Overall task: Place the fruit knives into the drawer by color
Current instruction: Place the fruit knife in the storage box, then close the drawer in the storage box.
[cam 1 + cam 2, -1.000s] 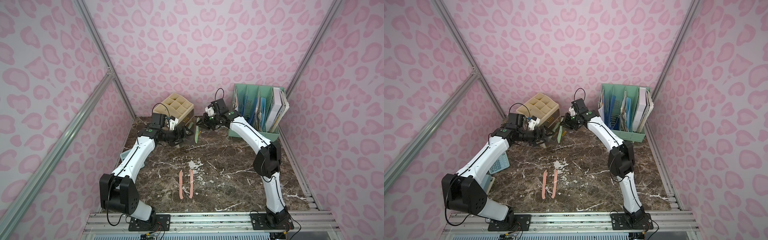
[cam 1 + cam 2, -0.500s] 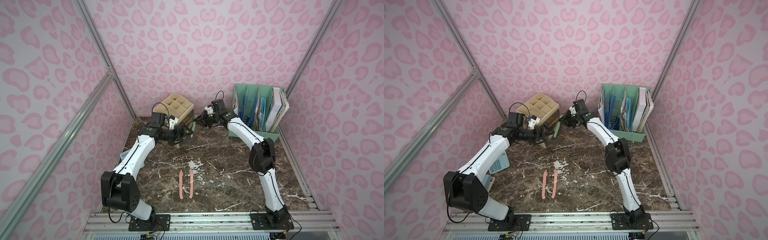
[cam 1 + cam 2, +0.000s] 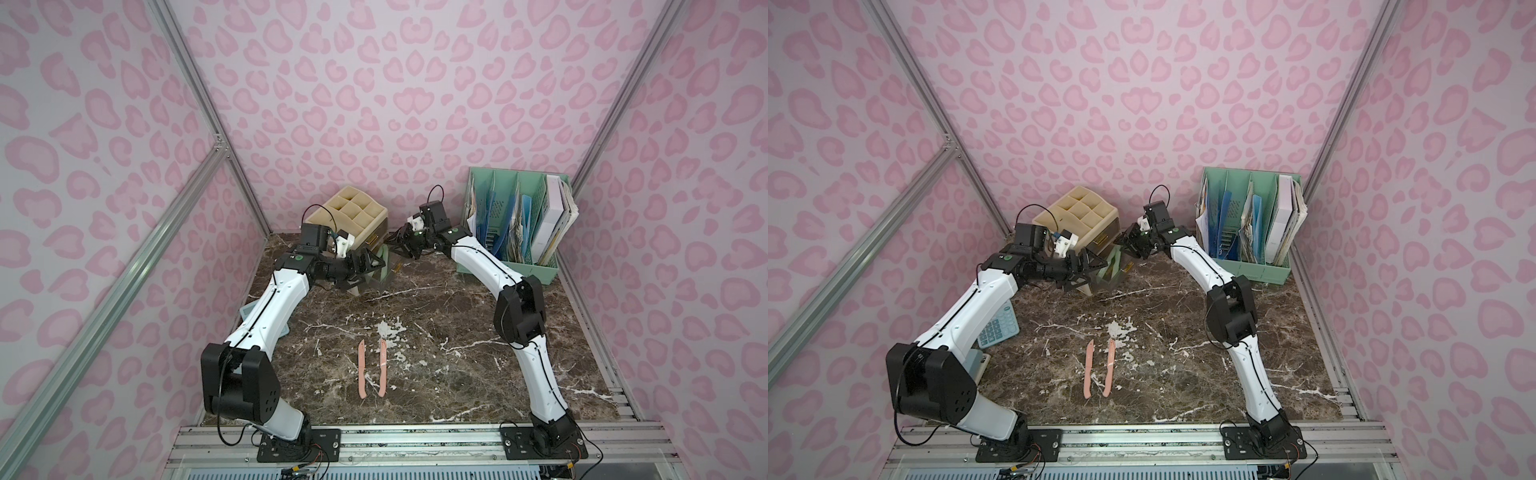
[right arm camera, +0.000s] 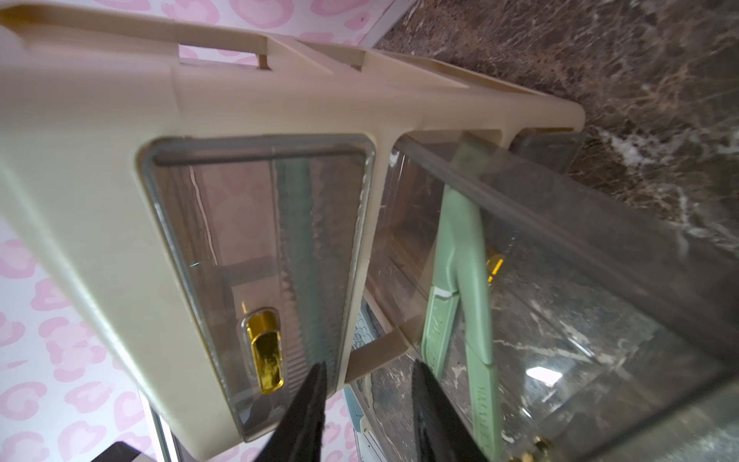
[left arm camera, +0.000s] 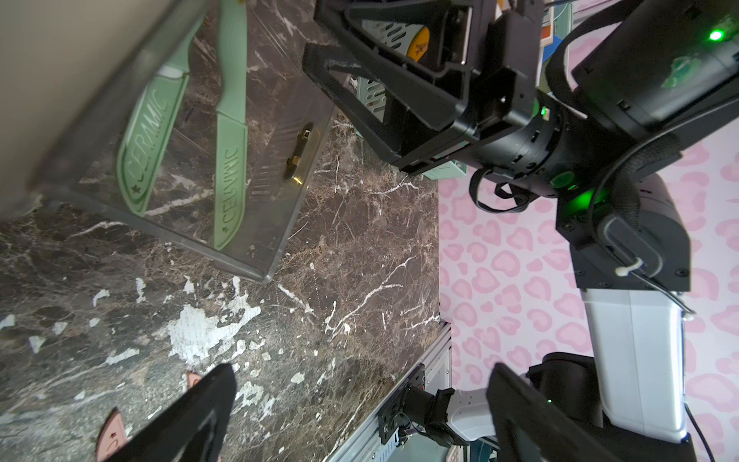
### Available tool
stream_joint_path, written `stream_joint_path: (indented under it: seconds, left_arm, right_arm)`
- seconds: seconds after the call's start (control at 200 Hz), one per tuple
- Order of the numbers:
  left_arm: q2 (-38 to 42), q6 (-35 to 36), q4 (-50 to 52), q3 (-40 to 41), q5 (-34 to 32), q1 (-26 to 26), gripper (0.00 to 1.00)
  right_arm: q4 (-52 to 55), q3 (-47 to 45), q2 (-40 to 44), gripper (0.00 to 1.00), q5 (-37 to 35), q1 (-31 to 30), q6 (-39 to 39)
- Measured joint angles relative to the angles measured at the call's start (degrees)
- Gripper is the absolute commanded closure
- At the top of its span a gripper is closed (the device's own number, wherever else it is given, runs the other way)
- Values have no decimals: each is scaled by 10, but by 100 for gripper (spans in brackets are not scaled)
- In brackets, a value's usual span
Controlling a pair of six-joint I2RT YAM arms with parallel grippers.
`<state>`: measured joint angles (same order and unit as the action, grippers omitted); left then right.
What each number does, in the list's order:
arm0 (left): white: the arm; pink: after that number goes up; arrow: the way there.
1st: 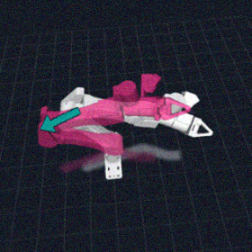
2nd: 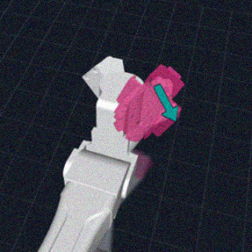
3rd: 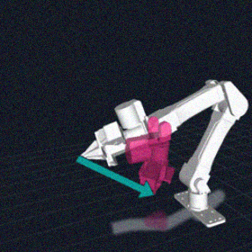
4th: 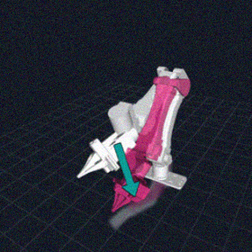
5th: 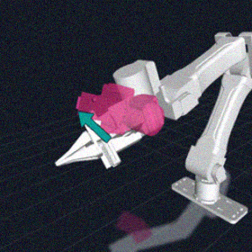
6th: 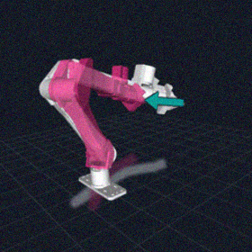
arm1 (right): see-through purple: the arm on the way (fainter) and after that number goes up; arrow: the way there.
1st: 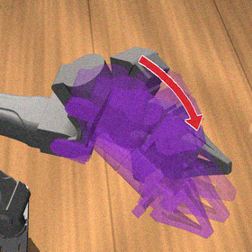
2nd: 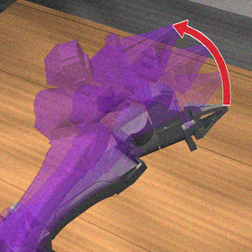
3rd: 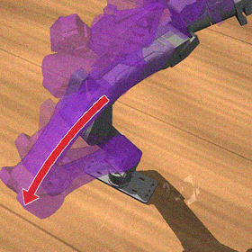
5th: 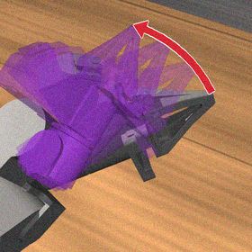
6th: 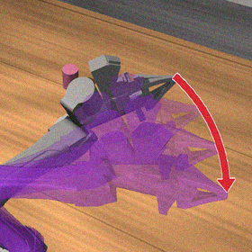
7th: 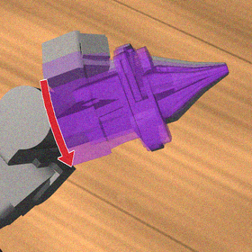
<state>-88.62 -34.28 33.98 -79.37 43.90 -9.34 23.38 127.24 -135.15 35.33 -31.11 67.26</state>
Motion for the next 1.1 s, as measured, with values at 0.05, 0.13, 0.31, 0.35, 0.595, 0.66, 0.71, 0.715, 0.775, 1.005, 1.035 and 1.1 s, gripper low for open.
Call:
stream_joint_path:
  seconds: [0.05,0.13,0.31,0.35,0.595,0.66,0.71,0.715,0.775,1.005,1.035,1.1]
  left_arm:
    - [-1,0,1,-7,0,2,2]
    - [-2,1,5,-21,-1,7,2]
    - [-1,0,21,-57,-17,19,2]
    - [0,0,21,-65,-24,19,2]
    - [11,-3,71,-98,-94,18,7]
    - [11,-3,89,-111,-120,19,7]
    - [11,-3,101,-120,-137,20,8]
    - [11,-3,102,-120,-138,20,8]
    - [11,-3,111,-130,-160,21,9]
    - [-9,-15,148,-176,-237,26,10]
    - [-12,-15,152,-183,-244,27,10]
    - [-22,-15,166,-200,-261,27,10]
  right_arm:
    - [0,0,0,61,0,0,0]
    - [1,0,5,62,0,0,0]
    - [9,-3,29,66,0,-1,-16]
    - [10,-10,39,67,-1,-1,-19]
    - [-1,-114,122,76,-3,1,-47]
    - [-11,-155,146,77,-5,2,-54]
    - [-18,-185,163,78,-5,5,-59]
    - [-19,-188,165,78,-5,5,-59]
    - [-27,-222,185,80,-7,9,-61]
    - [-56,-309,231,81,-12,21,-73]
    - [-59,-317,235,81,-12,21,-75]
    - [-66,-333,243,82,-13,23,-77]
